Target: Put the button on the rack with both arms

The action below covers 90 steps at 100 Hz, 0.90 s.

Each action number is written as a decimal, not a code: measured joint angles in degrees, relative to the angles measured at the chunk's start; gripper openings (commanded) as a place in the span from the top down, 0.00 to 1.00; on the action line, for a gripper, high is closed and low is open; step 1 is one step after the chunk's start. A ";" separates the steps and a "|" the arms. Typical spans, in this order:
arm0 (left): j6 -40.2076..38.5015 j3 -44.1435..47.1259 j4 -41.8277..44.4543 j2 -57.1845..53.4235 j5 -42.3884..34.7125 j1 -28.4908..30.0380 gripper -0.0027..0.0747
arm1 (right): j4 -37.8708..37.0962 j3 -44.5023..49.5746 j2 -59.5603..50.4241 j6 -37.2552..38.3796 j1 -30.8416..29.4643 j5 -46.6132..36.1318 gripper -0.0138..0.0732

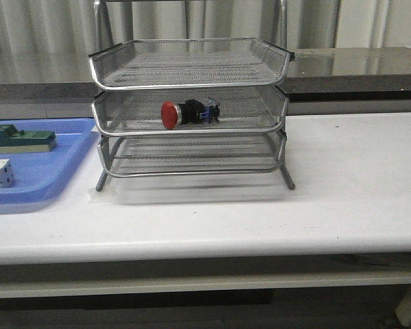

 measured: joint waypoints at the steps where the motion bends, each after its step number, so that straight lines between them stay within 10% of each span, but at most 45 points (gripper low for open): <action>1: -0.58 0.19 0.39 0.00 -0.15 0.00 0.99 | 0.00 0.00 0.00 0.00 0.00 0.00 0.91; 90: -9.80 14.37 6.63 -15.02 -9.39 0.00 0.99 | 0.00 0.00 0.00 0.00 0.00 -0.11 0.91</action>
